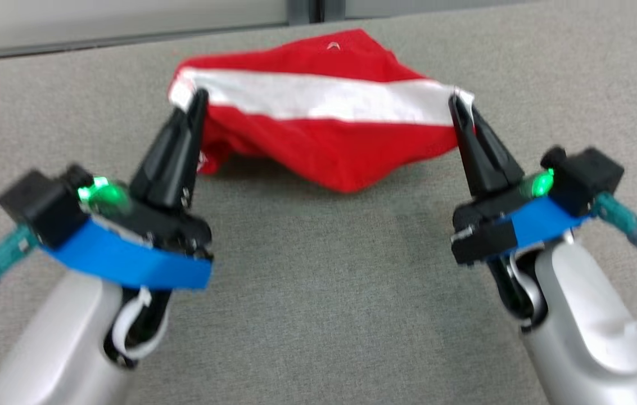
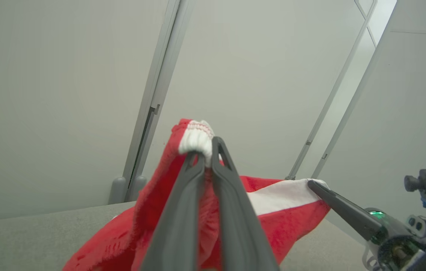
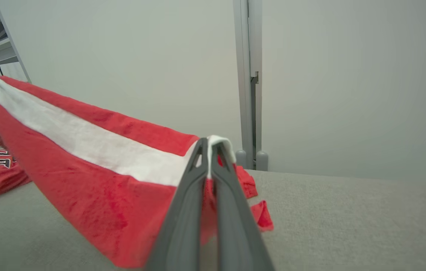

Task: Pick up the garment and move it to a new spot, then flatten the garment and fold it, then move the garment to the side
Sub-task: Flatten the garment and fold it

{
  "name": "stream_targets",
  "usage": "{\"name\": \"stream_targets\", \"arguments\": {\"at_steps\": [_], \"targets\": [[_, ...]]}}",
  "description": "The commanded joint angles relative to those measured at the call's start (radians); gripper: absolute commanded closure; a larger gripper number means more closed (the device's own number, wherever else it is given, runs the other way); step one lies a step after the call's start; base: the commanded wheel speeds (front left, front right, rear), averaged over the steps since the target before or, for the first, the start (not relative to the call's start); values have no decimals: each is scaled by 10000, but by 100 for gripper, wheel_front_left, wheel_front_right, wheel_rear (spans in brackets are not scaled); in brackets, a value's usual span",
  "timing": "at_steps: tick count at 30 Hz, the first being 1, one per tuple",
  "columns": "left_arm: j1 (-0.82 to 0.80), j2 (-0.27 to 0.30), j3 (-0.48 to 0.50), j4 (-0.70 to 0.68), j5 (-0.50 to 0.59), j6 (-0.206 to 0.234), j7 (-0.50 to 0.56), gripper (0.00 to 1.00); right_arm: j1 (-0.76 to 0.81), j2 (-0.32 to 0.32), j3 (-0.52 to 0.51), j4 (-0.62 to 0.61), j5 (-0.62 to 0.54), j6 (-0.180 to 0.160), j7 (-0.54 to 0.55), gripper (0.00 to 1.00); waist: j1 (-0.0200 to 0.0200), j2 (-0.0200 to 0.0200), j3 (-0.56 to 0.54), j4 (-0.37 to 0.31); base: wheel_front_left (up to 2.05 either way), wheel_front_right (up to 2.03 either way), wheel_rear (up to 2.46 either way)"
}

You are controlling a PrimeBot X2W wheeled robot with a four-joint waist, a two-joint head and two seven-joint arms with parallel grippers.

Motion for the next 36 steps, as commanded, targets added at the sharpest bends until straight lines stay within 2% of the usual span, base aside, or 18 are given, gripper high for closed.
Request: {"name": "stream_targets", "arguments": {"at_steps": [1, 12, 16, 19, 23, 28, 32, 36], "targets": [[461, -84, 134, -294, 117, -71, -44, 100, 512, -3, -78, -259, 8, 1, 43, 100, 0, 0, -274, -99, 0, 0, 0], [4627, -464, 1080, -2896, 882, -49, -39, 100, 4617, 368, -960, -3779, -337, 1, 1217, 100, 0, 0, -1608, -339, 0, 0, 0], [5614, -544, 1082, -3421, 902, -49, -40, 100, 5572, 454, -1259, -5031, -542, 1, 1834, 100, 0, 0, -1685, -295, 0, 0, 0], [6012, -656, 986, -3387, 752, -49, -40, 100, 5781, 470, -1482, -5415, -617, 1, 2212, 100, 0, 0, -1626, -128, 0, 0, 0], [6143, -991, 863, -3027, 493, -50, -40, 100, 5220, 348, -1838, -5169, -602, 1, 2470, 100, 0, 0, -1417, 259, 0, 0, 0], [5952, -1281, 464, -2196, -9, -50, -40, 100, 3895, -123, -1987, -3936, -472, 1, 2758, 100, 0, 0, -1057, 793, 0, 0, 0], [5495, -1542, 359, -1301, -367, -50, -40, 100, 2378, -542, -1691, -2481, -308, 1, 2988, 100, 0, 0, -796, 1102, 0, 0, 0], [4980, -1934, 590, -312, -593, -48, -40, 100, 757, -895, -864, -866, -251, 1, 3137, 100, 0, 0, -549, 1288, 0, 0, 0]]}}
